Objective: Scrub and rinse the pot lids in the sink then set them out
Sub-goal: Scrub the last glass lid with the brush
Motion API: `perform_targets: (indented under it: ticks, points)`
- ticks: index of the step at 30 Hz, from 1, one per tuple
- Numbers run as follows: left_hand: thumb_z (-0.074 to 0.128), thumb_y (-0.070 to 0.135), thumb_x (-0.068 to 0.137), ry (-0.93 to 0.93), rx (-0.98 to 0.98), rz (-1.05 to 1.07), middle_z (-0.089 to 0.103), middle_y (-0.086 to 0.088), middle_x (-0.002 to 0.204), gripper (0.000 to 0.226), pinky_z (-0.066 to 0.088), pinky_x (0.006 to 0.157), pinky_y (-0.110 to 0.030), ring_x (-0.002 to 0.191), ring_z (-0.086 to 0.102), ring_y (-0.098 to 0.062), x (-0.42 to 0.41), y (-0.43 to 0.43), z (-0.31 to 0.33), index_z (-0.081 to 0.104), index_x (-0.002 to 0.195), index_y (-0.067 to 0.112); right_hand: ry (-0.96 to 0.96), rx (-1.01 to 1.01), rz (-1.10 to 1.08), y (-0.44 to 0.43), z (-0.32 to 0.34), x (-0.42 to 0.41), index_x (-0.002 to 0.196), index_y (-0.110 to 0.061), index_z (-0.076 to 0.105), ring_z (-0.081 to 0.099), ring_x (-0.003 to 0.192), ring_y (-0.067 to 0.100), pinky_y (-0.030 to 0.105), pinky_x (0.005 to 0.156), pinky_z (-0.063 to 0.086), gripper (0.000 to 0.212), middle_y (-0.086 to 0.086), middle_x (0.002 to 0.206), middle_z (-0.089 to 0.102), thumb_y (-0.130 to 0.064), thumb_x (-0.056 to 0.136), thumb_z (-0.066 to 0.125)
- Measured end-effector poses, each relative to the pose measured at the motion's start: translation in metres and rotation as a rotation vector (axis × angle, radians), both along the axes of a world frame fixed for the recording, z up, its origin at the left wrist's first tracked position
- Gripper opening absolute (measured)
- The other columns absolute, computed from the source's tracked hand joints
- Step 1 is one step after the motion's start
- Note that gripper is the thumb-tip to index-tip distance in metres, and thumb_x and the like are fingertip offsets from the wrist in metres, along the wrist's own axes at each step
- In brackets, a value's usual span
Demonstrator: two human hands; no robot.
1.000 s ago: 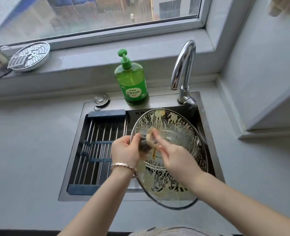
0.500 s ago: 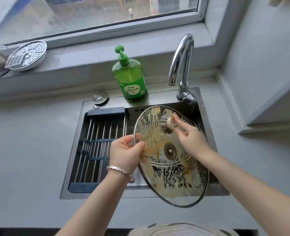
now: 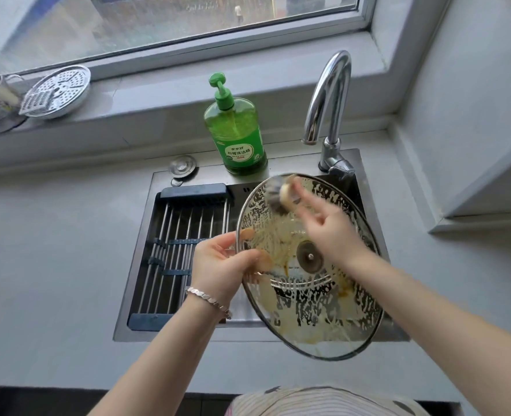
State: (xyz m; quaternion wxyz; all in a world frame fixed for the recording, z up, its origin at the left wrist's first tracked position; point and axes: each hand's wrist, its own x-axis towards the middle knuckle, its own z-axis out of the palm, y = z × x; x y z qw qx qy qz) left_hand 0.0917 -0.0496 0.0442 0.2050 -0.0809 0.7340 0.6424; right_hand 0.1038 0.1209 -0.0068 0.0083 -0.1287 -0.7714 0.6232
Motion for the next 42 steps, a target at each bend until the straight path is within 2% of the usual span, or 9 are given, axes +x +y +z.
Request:
perform_targets:
  ticks: [3,7,11,16,22,28,33,37,42]
  points:
    - [0.062,-0.018,0.072,0.007,-0.015,0.0,0.069,-0.011,0.06,0.029,0.055,0.047,-0.033,0.052,0.066,-0.023,0.001,0.002,0.002,0.064,0.081,0.01,-0.036,0.036,-0.057,0.0,-0.002,-0.004,0.138,-0.04,0.034,0.031,0.036,0.002,0.012,0.036,0.024,0.049,-0.02,0.056,0.053,-0.016,0.097,0.046]
    - [0.062,-0.017,0.074,-0.022,0.004,0.006,0.071,-0.015,0.066,0.024,0.057,0.049,-0.038,0.056,0.068,-0.026,0.0,-0.007,0.002,0.067,0.08,0.007,0.057,-0.023,0.207,-0.025,0.003,0.02,0.125,-0.057,0.035,0.032,0.043,0.004,0.017,0.038,0.028,0.05,-0.023,0.07,0.062,-0.018,0.096,0.047]
    - [0.058,-0.018,0.077,-0.028,0.001,0.027,0.071,-0.01,0.065,0.028,0.055,0.046,-0.036,0.054,0.067,-0.021,0.003,-0.012,0.001,0.065,0.084,0.008,-0.11,0.189,-0.109,0.027,-0.023,-0.01,0.135,-0.051,0.034,0.032,0.045,0.009,0.022,0.041,0.028,0.048,-0.012,0.066,0.054,-0.023,0.097,0.045]
    - [0.057,-0.019,0.077,-0.06,0.006,0.068,0.068,-0.007,0.055,0.03,0.052,0.038,-0.027,0.045,0.064,-0.017,0.002,-0.01,-0.002,0.064,0.082,0.009,-0.046,0.136,0.177,-0.012,-0.015,0.021,0.133,-0.05,0.032,0.031,0.041,0.003,0.014,0.037,0.027,0.051,-0.011,0.084,0.065,-0.017,0.097,0.045]
    - [0.058,-0.018,0.076,-0.074,0.023,0.074,0.069,-0.012,0.062,0.03,0.053,0.04,-0.029,0.051,0.065,-0.023,-0.005,-0.02,-0.001,0.065,0.083,0.01,-0.195,0.282,-0.06,0.025,-0.031,0.004,0.131,-0.058,0.029,0.045,0.053,0.018,0.031,0.047,0.04,0.049,-0.002,0.082,0.064,-0.025,0.097,0.044]
    - [0.058,-0.019,0.075,-0.1,0.04,0.092,0.069,-0.002,0.056,0.031,0.052,0.04,-0.024,0.047,0.065,-0.013,-0.02,-0.034,-0.003,0.065,0.076,0.011,-0.138,0.199,0.173,-0.013,-0.016,0.019,0.129,-0.052,0.039,0.03,0.043,0.003,0.017,0.04,0.026,0.042,-0.025,0.07,0.059,-0.029,0.096,0.048]
    - [0.06,-0.017,0.075,-0.098,0.048,0.073,0.07,-0.005,0.06,0.031,0.052,0.04,-0.024,0.05,0.066,-0.015,-0.034,-0.044,-0.007,0.066,0.089,0.01,-0.166,0.159,0.097,-0.033,-0.015,0.015,0.126,-0.06,0.035,0.033,0.047,0.01,0.023,0.041,0.028,0.044,0.003,0.084,0.067,-0.029,0.097,0.045]
    - [0.063,-0.016,0.075,-0.107,0.051,0.07,0.072,-0.006,0.066,0.031,0.057,0.05,-0.027,0.056,0.068,-0.016,-0.047,-0.061,-0.013,0.068,0.095,0.007,-0.125,0.105,0.302,-0.082,-0.001,0.04,0.118,-0.066,0.037,0.03,0.047,0.01,0.023,0.044,0.028,0.049,-0.014,0.055,0.05,-0.023,0.096,0.047]
    - [0.061,-0.014,0.076,-0.101,0.055,0.056,0.07,-0.003,0.07,0.03,0.054,0.047,-0.023,0.056,0.067,-0.013,-0.063,-0.075,-0.017,0.068,0.084,0.014,-0.252,0.095,-0.003,-0.072,-0.011,0.018,0.132,-0.049,0.037,0.028,0.041,0.002,0.018,0.042,0.025,0.046,-0.027,0.05,0.054,-0.02,0.097,0.045]
